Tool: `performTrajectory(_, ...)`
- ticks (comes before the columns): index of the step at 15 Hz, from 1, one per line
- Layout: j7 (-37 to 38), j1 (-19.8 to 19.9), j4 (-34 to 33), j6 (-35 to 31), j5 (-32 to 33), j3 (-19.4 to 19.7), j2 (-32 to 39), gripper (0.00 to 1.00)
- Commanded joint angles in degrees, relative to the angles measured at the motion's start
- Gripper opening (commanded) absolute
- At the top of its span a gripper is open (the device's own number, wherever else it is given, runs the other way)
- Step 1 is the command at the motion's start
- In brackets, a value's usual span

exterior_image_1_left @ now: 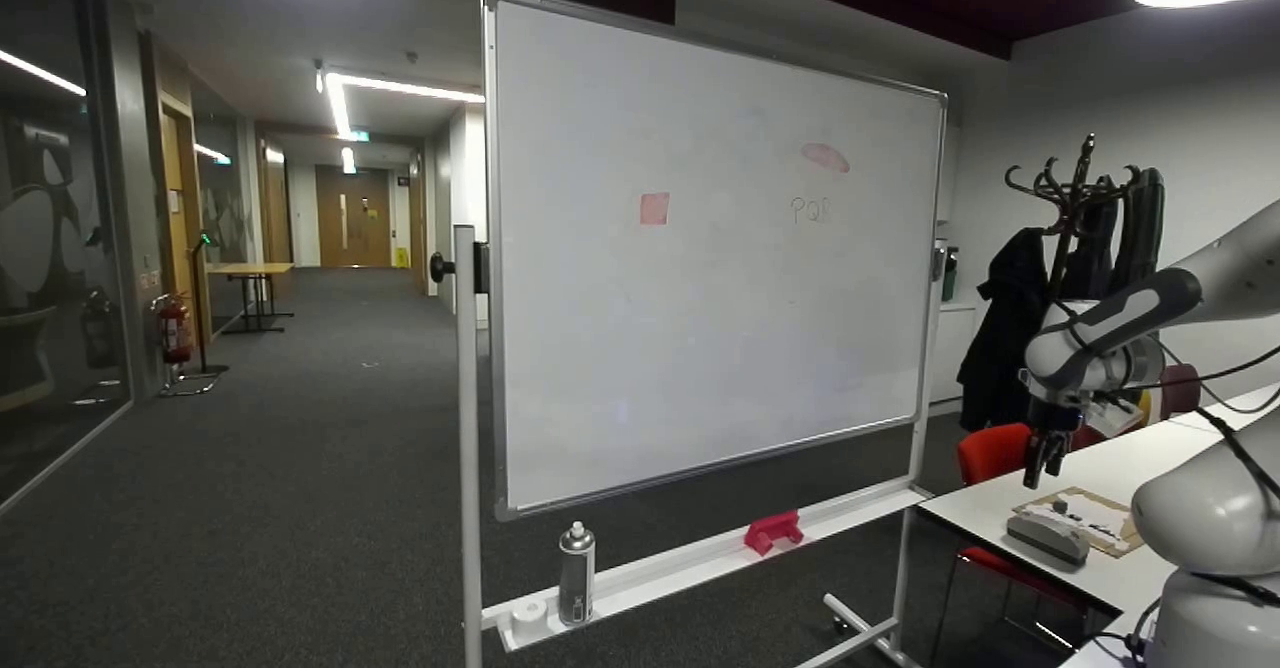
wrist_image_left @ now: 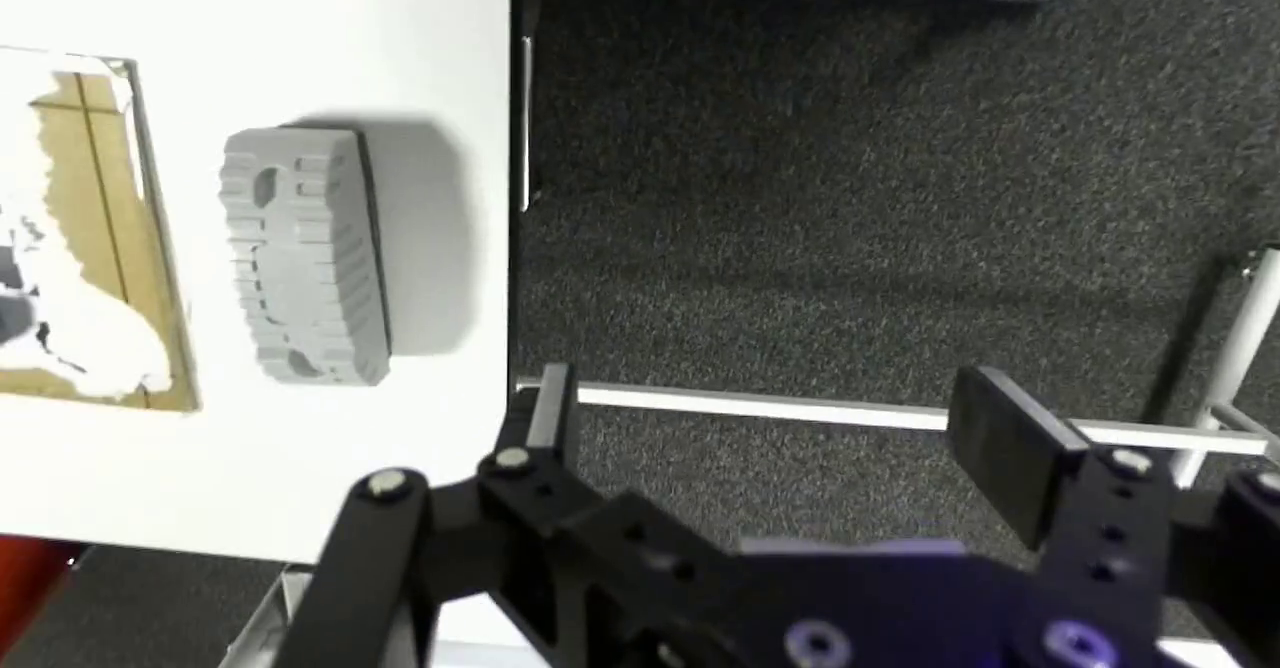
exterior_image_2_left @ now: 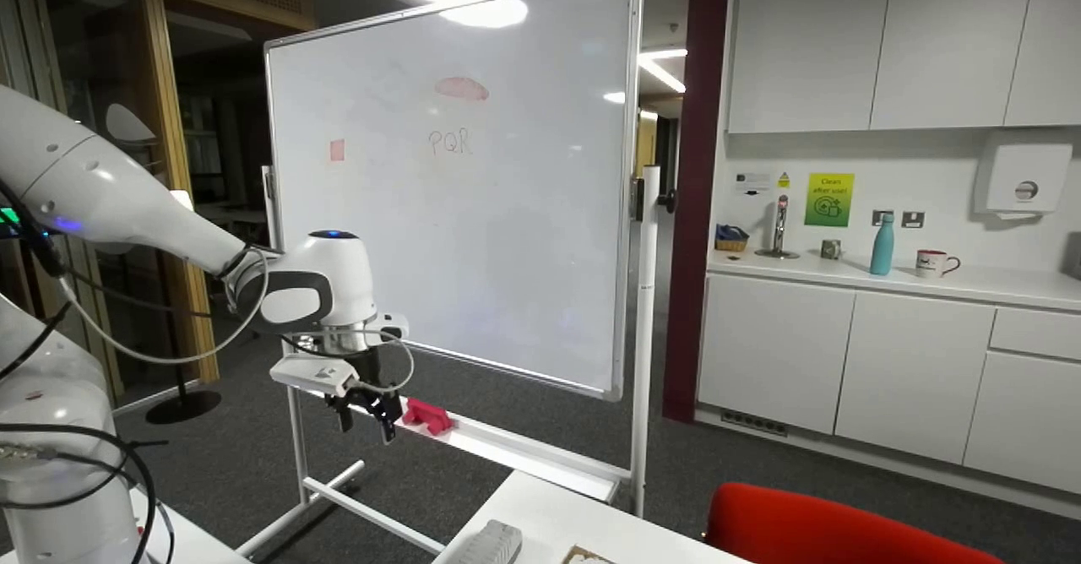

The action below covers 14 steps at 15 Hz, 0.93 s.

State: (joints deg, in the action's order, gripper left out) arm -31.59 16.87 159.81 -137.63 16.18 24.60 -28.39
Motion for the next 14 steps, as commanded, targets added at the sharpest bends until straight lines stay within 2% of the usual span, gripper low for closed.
performTrajectory(1, -9.00, -1.29, 0.00, -6.69, -2.32, 4.42, 3.38, 1.00)
performTrajectory(2, -5.35, 0.68, 0.01, -3.47, -1.33, 1.73, 1.60, 1.00)
performTrajectory(9, -8.48, 0.51, 0.00, -6.41, -1.19, 2.77, 3.41, 1.00)
performTrajectory(11, -9.94, 0.84, -0.27, -8.59, -0.93, 3.63, 3.65, 1.00)
performTrajectory(14, -15.41, -0.19, -2.83, -11.95, -3.35, 7.39, 5.59, 1.00)
